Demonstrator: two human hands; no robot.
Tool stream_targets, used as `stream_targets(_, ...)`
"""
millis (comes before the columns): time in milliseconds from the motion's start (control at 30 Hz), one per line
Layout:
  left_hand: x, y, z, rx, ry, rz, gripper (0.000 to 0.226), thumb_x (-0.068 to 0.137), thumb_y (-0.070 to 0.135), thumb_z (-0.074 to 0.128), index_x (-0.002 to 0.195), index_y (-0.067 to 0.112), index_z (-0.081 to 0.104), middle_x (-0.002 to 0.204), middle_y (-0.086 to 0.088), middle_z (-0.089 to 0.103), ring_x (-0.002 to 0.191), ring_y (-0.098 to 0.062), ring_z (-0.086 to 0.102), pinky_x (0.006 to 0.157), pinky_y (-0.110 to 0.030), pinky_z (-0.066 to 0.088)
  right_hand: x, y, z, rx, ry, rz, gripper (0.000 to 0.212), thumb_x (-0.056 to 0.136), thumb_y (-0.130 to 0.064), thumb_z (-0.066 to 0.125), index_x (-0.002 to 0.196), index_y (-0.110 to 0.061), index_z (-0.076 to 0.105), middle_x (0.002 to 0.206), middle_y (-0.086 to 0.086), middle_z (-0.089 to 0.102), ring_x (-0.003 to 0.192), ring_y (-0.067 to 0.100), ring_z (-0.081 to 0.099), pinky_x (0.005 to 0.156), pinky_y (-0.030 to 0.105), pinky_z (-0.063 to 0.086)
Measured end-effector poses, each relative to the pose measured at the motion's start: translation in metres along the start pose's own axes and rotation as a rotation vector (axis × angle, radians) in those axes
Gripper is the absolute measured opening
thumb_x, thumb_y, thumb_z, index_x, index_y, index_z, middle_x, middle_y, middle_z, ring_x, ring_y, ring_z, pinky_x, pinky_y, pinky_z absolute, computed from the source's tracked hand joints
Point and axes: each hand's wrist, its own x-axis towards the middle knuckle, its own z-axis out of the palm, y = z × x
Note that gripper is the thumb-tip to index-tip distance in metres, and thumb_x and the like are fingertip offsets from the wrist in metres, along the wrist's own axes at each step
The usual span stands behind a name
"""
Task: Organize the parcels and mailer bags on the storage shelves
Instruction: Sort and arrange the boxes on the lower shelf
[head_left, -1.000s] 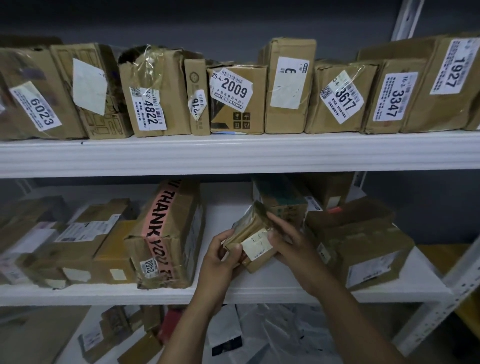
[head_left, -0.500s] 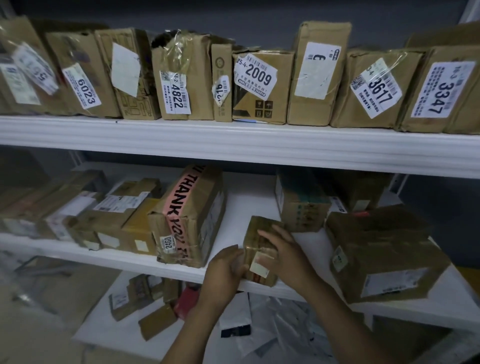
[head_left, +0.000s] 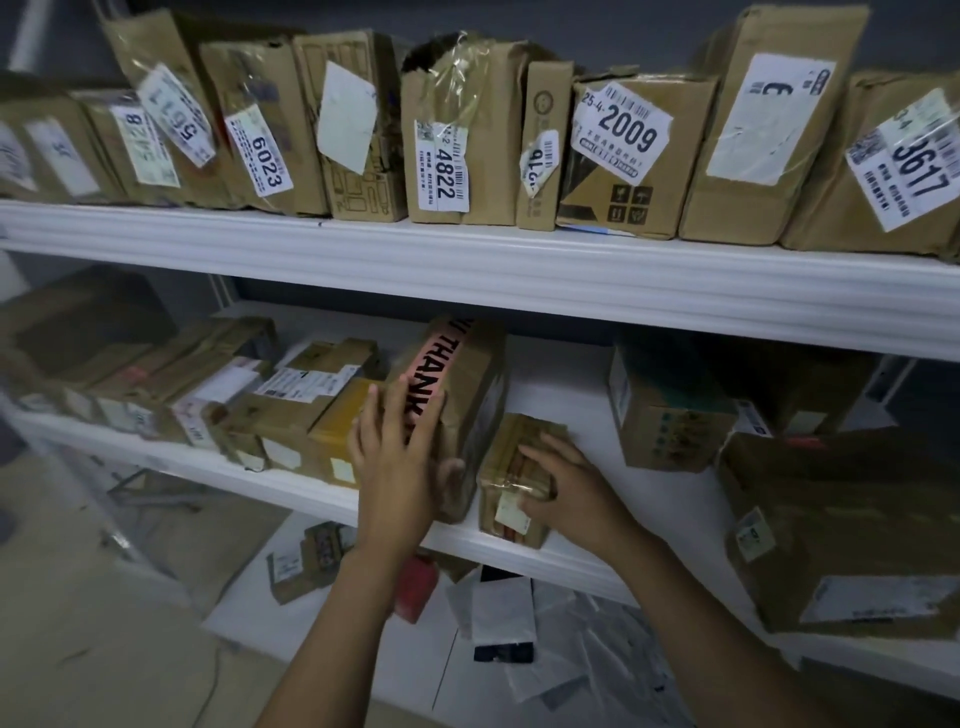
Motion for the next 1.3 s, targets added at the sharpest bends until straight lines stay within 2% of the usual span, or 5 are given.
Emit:
stream_targets(400, 0.006, -0.008, -0.005, -0.035, -0.036, 0.045, 0.077, 0.077, 0.042, 0.071, 0.145, 0.022, 0.039, 0.152, -0.013, 0.031, 0.141, -0.041, 0.018, 0.109, -0.065, 0.026, 0.01, -0.015, 0.018, -0.036, 0.011, -0.032, 0.066, 0.086, -0.025, 0.068, 0.146, -0.025, 0.04, 0.16, -0.007, 0.014, 0.134, 0.019, 0.043, 0.107, 0.028, 0.039)
stream_targets(567, 0.011, 0.004, -0.013, 0.017, 0.007, 0.157, 0.069, 0.081, 0.035, 0.072, 0.141, 0.016, 0.045, 0.145, -0.017, 0.041, 0.139, -0.037, 0.025, 0.113, -0.059, 0.01, -0.001, -0.017, 0.004, -0.204, -0.032, 0.005, 0.075, 0.089, -0.039, 0.064, 0.152, -0.028, 0.024, 0.162, -0.007, 0.002, 0.145, 0.018, 0.021, 0.114, 0.035, 0.03)
stream_targets(867, 0.03, 0.092, 0.012, -0.07, -0.038, 0.462, 0.054, 0.078, 0.013, 0.074, 0.13, 0.011, 0.057, 0.133, -0.016, 0.055, 0.128, -0.035, 0.047, 0.109, -0.048, 0.034, -0.039, 0.02, -0.084, -0.517, 0.163, 0.212, 0.049, 0.093, -0.046, 0.054, 0.133, -0.02, 0.054, 0.136, 0.004, 0.054, 0.123, 0.024, 0.05, 0.101, 0.037, 0.043)
stream_targets(1067, 0.053, 0.174, 0.065, -0.319, -0.341, 0.228, 0.057, 0.094, 0.038, 0.056, 0.146, 0.025, 0.036, 0.153, -0.011, 0.03, 0.136, -0.031, 0.032, 0.105, -0.037, 0.036, -0.069, 0.071, -0.141, -0.686, 0.311, 0.215, 0.033, 0.088, -0.033, 0.05, 0.096, -0.01, 0.073, 0.09, 0.008, 0.07, 0.083, 0.026, 0.063, 0.08, 0.034, 0.052)
stream_targets(1300, 0.068, 0.238, 0.12, -0.293, -0.323, 0.087, 0.068, 0.084, 0.047, 0.064, 0.141, 0.017, 0.042, 0.14, -0.021, 0.036, 0.125, -0.039, 0.038, 0.101, -0.042, 0.042, -0.098, 0.104, -0.162, -0.501, 0.22, 0.239, 0.036, 0.097, -0.045, 0.047, 0.114, -0.017, 0.062, 0.109, 0.003, 0.065, 0.099, 0.018, 0.058, 0.09, 0.029, 0.041)
